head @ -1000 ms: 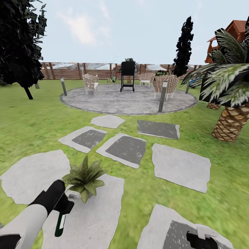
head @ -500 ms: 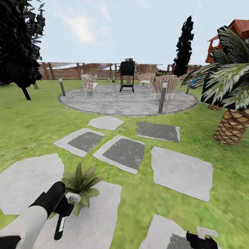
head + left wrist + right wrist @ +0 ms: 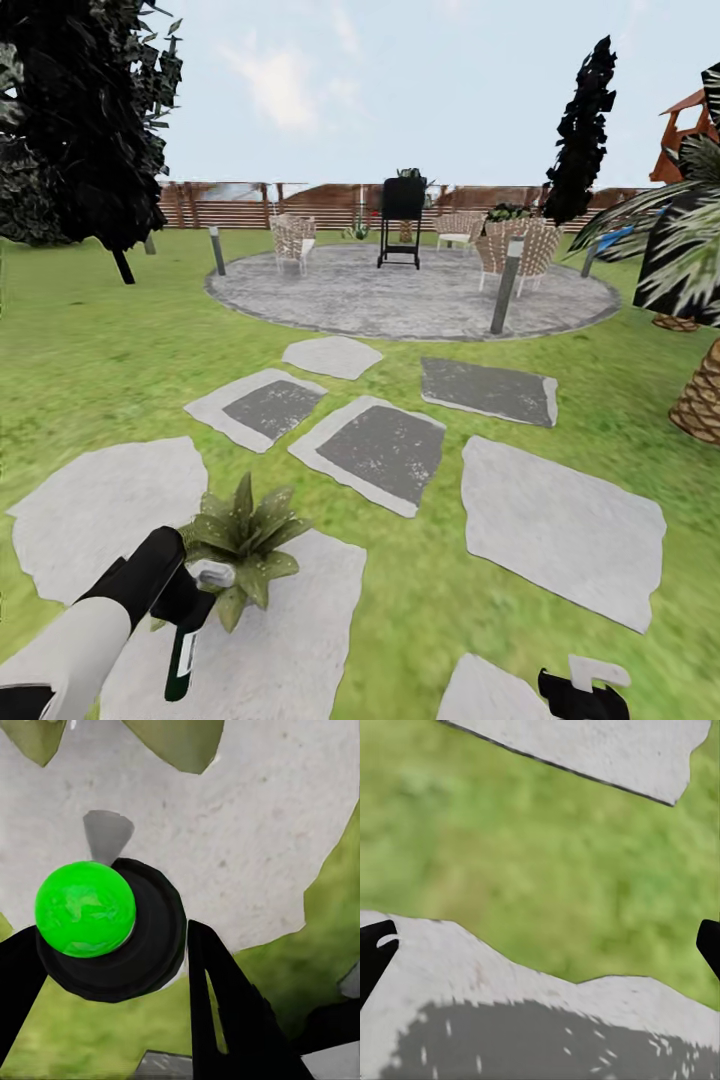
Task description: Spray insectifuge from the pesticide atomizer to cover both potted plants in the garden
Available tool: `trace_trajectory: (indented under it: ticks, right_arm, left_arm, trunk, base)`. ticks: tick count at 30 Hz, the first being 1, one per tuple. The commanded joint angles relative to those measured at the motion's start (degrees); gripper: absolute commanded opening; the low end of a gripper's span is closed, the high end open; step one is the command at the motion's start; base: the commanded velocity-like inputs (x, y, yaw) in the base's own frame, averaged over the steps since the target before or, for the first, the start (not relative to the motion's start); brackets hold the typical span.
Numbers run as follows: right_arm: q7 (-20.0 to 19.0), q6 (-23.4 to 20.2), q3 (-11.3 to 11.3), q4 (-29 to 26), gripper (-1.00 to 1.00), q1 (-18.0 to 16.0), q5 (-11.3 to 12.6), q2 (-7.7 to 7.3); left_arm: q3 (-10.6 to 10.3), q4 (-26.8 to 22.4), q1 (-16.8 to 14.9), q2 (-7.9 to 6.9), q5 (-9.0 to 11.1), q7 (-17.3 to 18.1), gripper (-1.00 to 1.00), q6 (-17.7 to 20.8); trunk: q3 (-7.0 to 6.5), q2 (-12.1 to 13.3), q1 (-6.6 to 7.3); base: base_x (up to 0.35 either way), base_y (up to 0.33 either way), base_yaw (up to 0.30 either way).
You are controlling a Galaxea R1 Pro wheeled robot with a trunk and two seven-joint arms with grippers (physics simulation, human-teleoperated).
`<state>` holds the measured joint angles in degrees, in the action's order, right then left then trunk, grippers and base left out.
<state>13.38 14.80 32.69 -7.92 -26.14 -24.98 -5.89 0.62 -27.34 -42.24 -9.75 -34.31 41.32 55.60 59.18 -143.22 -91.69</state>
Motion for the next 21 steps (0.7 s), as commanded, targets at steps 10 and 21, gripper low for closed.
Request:
trace_trajectory:
  ticks: [10, 21]
  right_arm:
    - [0.16, 0.23, 0.44, 0.10, 1.00, -0.06, -0.60, 0.08]
    - [0.16, 0.23, 0.44, 0.10, 1.00, -0.06, -0.60, 0.09]
  left_arm:
    - [0.03, 0.18, 2.11, -3.22, -0.35, 0.63, -1.00, -0.14]
    - [0.04, -0.47, 2.97, -3.51, -0.47, 0.42, -1.00, -0.04]
  trunk:
    - [0.05, -0.02, 0.01]
    - [0.05, -0.02, 0.01]
  base:
    - [0.000, 0.000, 0.065]
    - [0.194, 0.000, 0.087]
